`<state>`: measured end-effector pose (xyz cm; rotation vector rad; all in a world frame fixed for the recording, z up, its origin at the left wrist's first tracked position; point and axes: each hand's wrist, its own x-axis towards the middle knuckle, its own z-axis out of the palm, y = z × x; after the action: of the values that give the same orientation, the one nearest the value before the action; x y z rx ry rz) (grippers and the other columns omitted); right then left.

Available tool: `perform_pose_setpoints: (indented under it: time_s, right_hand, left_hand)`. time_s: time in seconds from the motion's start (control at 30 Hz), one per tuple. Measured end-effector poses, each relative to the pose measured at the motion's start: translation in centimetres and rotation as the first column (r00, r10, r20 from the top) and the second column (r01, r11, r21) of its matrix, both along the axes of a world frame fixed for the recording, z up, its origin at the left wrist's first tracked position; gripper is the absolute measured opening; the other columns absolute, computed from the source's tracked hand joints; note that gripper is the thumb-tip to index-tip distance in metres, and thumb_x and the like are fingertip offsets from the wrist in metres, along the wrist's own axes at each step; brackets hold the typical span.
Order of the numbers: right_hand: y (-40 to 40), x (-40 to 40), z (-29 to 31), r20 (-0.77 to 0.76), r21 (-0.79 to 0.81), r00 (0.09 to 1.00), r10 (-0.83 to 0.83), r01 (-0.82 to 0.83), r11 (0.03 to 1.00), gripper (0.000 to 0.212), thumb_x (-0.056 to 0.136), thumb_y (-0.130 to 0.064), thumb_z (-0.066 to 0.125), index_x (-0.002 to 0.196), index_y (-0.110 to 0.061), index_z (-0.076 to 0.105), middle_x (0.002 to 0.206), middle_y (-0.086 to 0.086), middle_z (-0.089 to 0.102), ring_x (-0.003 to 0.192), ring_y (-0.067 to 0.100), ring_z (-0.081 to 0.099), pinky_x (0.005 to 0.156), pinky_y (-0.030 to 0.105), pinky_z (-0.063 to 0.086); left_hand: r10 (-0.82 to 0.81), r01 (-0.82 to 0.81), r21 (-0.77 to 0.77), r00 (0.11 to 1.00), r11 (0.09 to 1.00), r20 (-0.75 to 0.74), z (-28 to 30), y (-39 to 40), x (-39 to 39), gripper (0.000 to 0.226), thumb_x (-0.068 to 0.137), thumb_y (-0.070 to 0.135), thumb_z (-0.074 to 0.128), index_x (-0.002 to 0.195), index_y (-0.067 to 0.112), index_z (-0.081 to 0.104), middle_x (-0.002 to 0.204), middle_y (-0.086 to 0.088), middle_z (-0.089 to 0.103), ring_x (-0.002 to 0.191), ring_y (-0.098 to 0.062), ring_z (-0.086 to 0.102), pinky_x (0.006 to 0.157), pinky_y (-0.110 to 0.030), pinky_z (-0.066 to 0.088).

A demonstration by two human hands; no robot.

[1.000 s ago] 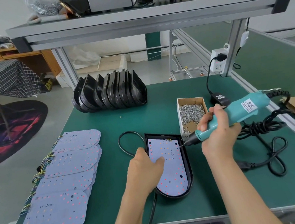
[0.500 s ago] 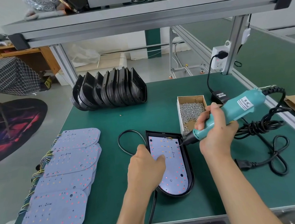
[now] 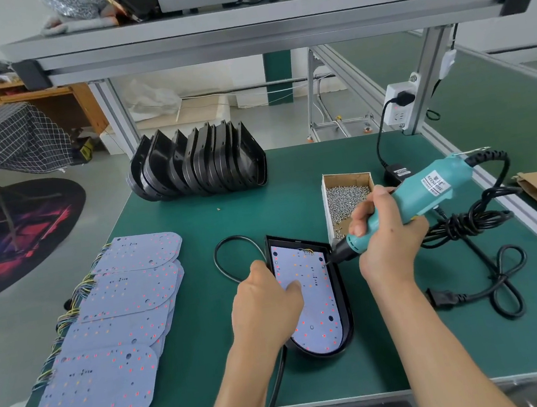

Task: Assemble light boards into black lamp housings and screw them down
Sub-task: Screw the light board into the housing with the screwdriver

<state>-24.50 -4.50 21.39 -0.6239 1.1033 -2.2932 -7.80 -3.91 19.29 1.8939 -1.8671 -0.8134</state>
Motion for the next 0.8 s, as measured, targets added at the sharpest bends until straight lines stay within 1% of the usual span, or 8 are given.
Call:
perform_pose_setpoints:
  time_s: [0.17, 0.3, 0.4, 0.6, 0.8]
  right_hand:
    - [-0.30, -0.14, -0.09, 0.003, 0.011, 1.000, 0.008, -0.008, 1.000, 0.023, 0.085, -0.022, 0.066, 0.064, -0.032, 0.060, 0.058, 0.006, 0.057, 0.040, 0.021, 0.037, 0.049, 0.029, 0.038]
    - [-0.46, -0.05, -0.26, -0.032, -0.004, 0.999, 0.032, -0.032, 0.999, 0.023, 0.086, -0.021, 0.065, 0.066, -0.030, 0.059, 0.057, 0.006, 0.057, 0.039, 0.020, 0.037, 0.049, 0.028, 0.037]
    - [-0.50, -0.08, -0.40, -0.054, -0.005, 0.998, 0.043, -0.043, 0.999, 0.021, 0.089, -0.020, 0.065, 0.070, -0.029, 0.059, 0.058, 0.007, 0.057, 0.039, 0.021, 0.037, 0.049, 0.028, 0.038]
    - [-0.51, -0.27, -0.42, -0.033, -0.007, 0.998, 0.045, -0.045, 0.999, 0.016, 0.088, -0.021, 0.066, 0.075, -0.027, 0.060, 0.061, 0.009, 0.059, 0.040, 0.020, 0.038, 0.049, 0.027, 0.040]
    - [-0.58, -0.21, -0.37, -0.036, 0.009, 0.998, 0.052, -0.052, 0.999, 0.020, 0.088, -0.021, 0.066, 0.071, -0.030, 0.061, 0.058, 0.007, 0.056, 0.040, 0.020, 0.036, 0.049, 0.029, 0.038]
  left_hand:
    - [0.001, -0.001, 0.004, 1.000, 1.000, -0.001, 0.05, 0.02, 0.00, 0.038, 0.094, 0.040, 0.064, 0.083, 0.018, 0.035, 0.083, 0.001, 0.053, 0.067, -0.009, 0.047, 0.052, -0.028, 0.031]
    - [-0.001, 0.001, 0.000, 1.000, 1.000, -0.011, 0.02, 0.04, -0.02, 0.039, 0.094, 0.040, 0.064, 0.082, 0.019, 0.034, 0.083, 0.000, 0.053, 0.066, -0.011, 0.048, 0.051, -0.028, 0.031]
    - [-0.002, 0.002, 0.000, 1.000, 1.000, -0.009, -0.01, 0.01, -0.04, 0.039, 0.095, 0.040, 0.064, 0.082, 0.019, 0.033, 0.083, 0.002, 0.051, 0.068, -0.009, 0.047, 0.052, -0.028, 0.031]
    - [0.002, -0.002, 0.002, 1.000, 1.000, -0.012, -0.10, -0.03, -0.05, 0.039, 0.095, 0.041, 0.064, 0.084, 0.019, 0.034, 0.085, 0.001, 0.052, 0.069, -0.010, 0.047, 0.052, -0.028, 0.031]
    - [0.008, -0.008, -0.007, 1.000, 1.000, -0.010, -0.10, -0.03, -0.07, 0.040, 0.095, 0.041, 0.064, 0.082, 0.019, 0.033, 0.083, 0.001, 0.051, 0.069, -0.010, 0.047, 0.053, -0.030, 0.031]
